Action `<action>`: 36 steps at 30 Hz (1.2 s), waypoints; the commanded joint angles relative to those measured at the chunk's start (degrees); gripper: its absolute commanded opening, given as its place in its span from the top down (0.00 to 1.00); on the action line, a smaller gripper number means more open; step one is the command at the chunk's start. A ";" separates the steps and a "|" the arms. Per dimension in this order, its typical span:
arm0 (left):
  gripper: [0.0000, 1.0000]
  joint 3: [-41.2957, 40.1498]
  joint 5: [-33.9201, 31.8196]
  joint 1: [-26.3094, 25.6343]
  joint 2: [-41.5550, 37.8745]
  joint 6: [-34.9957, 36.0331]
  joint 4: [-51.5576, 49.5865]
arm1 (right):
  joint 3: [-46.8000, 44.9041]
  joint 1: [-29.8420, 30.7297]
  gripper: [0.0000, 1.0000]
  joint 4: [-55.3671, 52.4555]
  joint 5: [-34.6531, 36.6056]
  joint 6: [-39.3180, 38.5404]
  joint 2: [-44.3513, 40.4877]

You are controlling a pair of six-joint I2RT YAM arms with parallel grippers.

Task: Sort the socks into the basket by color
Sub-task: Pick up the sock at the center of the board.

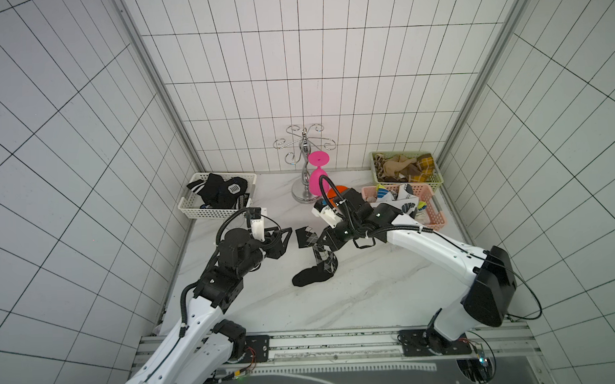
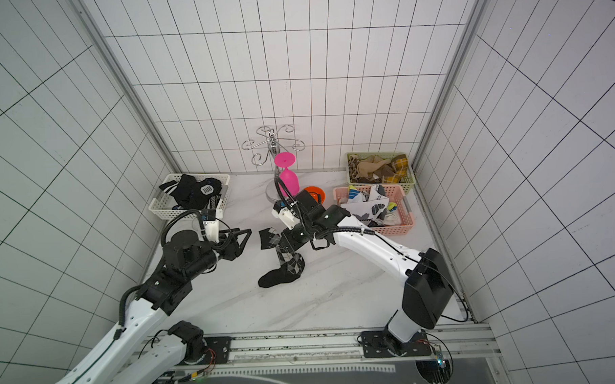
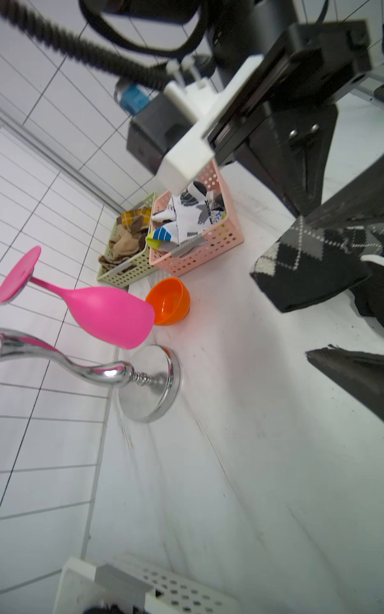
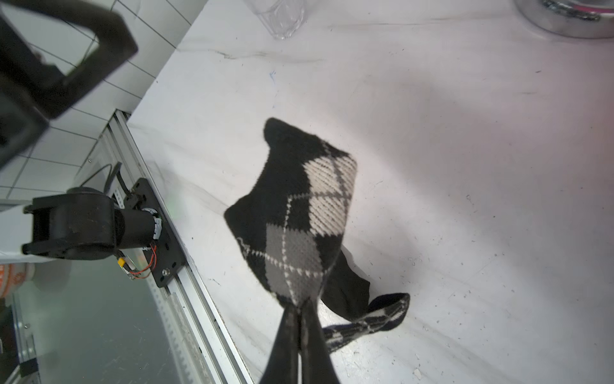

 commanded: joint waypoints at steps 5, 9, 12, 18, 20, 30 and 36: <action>0.38 -6.49 2.68 -8.70 -3.07 2.10 16.04 | 11.20 -6.39 1.00 5.52 -9.49 5.17 -0.83; 0.36 -8.64 -0.48 -13.94 -1.45 4.73 20.85 | 14.13 -7.86 1.00 7.27 -13.49 6.59 -0.12; 0.34 -7.85 -3.52 -16.11 1.72 6.46 21.94 | 15.75 -7.89 1.00 7.35 -16.30 7.11 0.60; 0.28 -6.97 -14.98 -17.66 6.43 10.38 29.12 | 14.65 -7.88 1.00 8.46 -19.60 8.03 -0.82; 0.28 -5.83 -17.57 -17.73 8.93 12.58 31.00 | 14.26 -7.89 1.00 8.46 -20.26 7.88 -1.28; 0.73 1.48 -21.14 -17.67 19.77 15.05 32.37 | 11.88 -8.42 1.00 9.17 -21.60 7.55 -3.00; 1.00 6.29 -24.16 -15.48 17.50 12.33 22.64 | 11.30 -12.83 0.67 8.90 -20.32 8.20 -3.56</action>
